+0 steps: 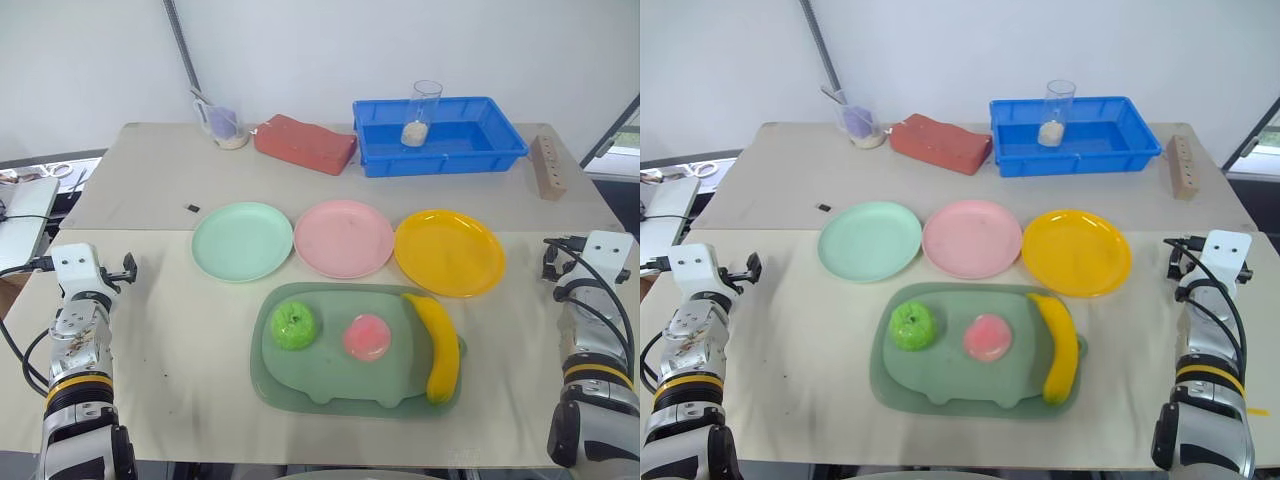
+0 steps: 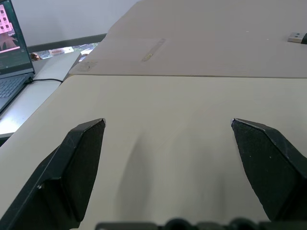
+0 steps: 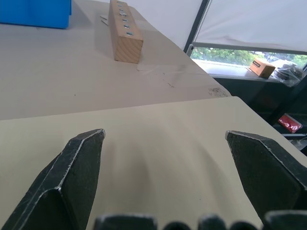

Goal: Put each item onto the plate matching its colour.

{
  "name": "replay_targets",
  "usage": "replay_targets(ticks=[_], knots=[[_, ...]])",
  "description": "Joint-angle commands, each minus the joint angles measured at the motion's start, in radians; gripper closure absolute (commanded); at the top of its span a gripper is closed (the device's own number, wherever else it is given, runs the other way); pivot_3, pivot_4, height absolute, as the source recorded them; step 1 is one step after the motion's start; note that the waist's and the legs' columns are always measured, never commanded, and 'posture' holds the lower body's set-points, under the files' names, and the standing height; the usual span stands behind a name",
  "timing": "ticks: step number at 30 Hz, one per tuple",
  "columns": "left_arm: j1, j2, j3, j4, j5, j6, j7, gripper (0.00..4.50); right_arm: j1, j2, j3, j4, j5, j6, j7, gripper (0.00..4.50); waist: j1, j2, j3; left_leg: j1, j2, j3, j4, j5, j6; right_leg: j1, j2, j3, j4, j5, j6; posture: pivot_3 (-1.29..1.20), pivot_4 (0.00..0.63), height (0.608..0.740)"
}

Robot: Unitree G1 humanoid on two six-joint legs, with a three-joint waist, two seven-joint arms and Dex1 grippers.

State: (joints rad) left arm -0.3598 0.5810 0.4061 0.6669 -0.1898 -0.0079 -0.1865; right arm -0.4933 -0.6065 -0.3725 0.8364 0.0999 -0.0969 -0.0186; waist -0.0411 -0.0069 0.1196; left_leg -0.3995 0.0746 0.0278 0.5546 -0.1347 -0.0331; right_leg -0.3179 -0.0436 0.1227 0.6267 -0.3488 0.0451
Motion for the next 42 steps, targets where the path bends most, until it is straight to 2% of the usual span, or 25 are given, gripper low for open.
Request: replay_targets(ticks=[1, 4, 7, 9, 13, 17, 21, 23, 27, 30, 34, 42], knots=[[-0.019, 0.029, 0.011, -0.005, -0.006, -0.017, -0.012, 0.00, -0.002, -0.028, -0.016, -0.041, 0.004, -0.024, -0.001, 0.03, 0.000, 0.000, 0.000, 0.000, 0.000, 0.000, 0.000, 0.000, 0.000, 0.000, 0.000, 0.000, 0.000, 0.000, 0.000, 0.00, 0.150, 0.740], [-0.004, 0.038, 0.018, -0.040, -0.025, -0.022, -0.061, 0.00, -0.008, -0.034, -0.012, -0.039, 0.001, -0.023, 0.003, 0.03, -0.001, 0.000, 0.000, 0.000, 0.000, 0.000, 0.000, 0.000, 0.000, 0.000, 0.000, 0.000, 0.000, 0.000, 0.000, 0.00, 0.150, 0.740], [0.037, 0.052, 0.018, -0.160, -0.082, 0.003, -0.185, 0.00, -0.024, -0.046, 0.003, -0.043, -0.005, -0.026, 0.034, 0.03, -0.001, 0.000, 0.000, 0.000, 0.000, 0.000, 0.000, 0.000, 0.000, 0.000, 0.000, 0.000, 0.000, 0.000, 0.000, 0.00, 0.150, 0.740], [0.075, 0.074, 0.013, -0.300, -0.149, 0.081, -0.283, 0.00, -0.043, -0.056, 0.031, -0.070, -0.002, -0.013, 0.107, 0.03, -0.002, 0.000, 0.000, 0.000, 0.000, 0.000, 0.000, 0.000, 0.000, 0.000, 0.000, 0.000, 0.000, 0.000, 0.000, 0.00, 0.150, 0.740], [0.178, 0.147, -0.048, -0.611, -0.247, 0.236, -0.471, 0.00, -0.074, -0.077, 0.081, -0.200, 0.060, 0.039, 0.349, 0.03, -0.007, 0.002, 0.001, 0.000, 0.000, 0.000, -0.001, 0.000, 0.000, 0.000, 0.000, 0.000, 0.000, 0.000, 0.000, 0.00, 0.150, 0.740], [0.211, 0.210, -0.141, -0.858, -0.353, 0.385, -0.621, 0.00, -0.081, -0.105, 0.144, -0.431, 0.193, 0.191, 0.650, 0.03, -0.002, 0.006, 0.001, 0.000, 0.000, 0.000, -0.001, 0.000, 0.000, 0.000, 0.000, 0.000, 0.000, 0.000, 0.000, 0.00, 0.150, 0.740], [0.242, 0.279, -0.241, -1.041, -0.443, 0.477, -0.791, 0.00, -0.007, -0.170, 0.237, -0.819, 0.411, 0.481, 0.921, 0.03, 0.004, 0.006, 0.002, -0.001, 0.000, 0.000, 0.000, 0.000, 0.000, 0.000, 0.000, 0.000, -0.001, 0.000, 0.000, 0.00, 0.150, 0.740], [0.254, 0.312, -0.272, -1.097, -0.492, 0.517, -0.871, 0.00, 0.033, -0.210, 0.283, -1.010, 0.505, 0.599, 0.995, 0.03, 0.004, 0.006, 0.002, -0.002, 0.001, 0.000, 0.000, 0.000, 0.000, -0.001, 0.000, 0.000, -0.002, 0.000, 0.000, 0.00, 0.150, 0.740], [0.271, 0.352, -0.318, -1.128, -0.493, 0.500, -0.989, 0.00, 0.075, -0.249, 0.327, -1.253, 0.634, 0.739, 1.048, 0.03, 0.004, 0.003, 0.003, -0.002, 0.002, 0.000, 0.000, -0.001, 0.000, -0.001, 0.000, -0.001, -0.002, -0.001, -0.002, 0.00, 0.150, 0.740], [0.226, 0.327, -0.406, -1.076, -0.386, 0.401, -1.034, 0.00, 0.063, -0.270, 0.348, -1.381, 0.711, 0.808, 1.070, 0.03, 0.009, 0.001, 0.004, -0.001, 0.002, 0.000, 0.000, -0.001, 0.000, -0.005, 0.000, -0.001, -0.003, -0.002, -0.003, 0.00, 0.150, 0.740], [0.163, 0.260, -0.500, -0.994, -0.269, 0.290, -1.040, 0.00, 0.021, -0.274, 0.341, -1.445, 0.778, 0.871, 1.044, 0.03, 0.019, 0.001, 0.004, -0.004, 0.002, 0.000, 0.000, -0.001, 0.000, -0.009, 0.000, -0.001, -0.003, -0.003, -0.006, 0.00, 0.150, 0.740], [0.103, 0.174, -0.565, -0.855, -0.157, 0.210, -1.020, 0.00, -0.006, -0.275, 0.323, -1.487, 0.818, 0.908, 0.993, 0.03, 0.026, 0.000, 0.003, -0.007, 0.002, 0.000, 0.001, -0.001, 0.001, -0.013, 0.000, 0.000, -0.002, -0.002, -0.004, 0.00, 0.150, 0.740]])
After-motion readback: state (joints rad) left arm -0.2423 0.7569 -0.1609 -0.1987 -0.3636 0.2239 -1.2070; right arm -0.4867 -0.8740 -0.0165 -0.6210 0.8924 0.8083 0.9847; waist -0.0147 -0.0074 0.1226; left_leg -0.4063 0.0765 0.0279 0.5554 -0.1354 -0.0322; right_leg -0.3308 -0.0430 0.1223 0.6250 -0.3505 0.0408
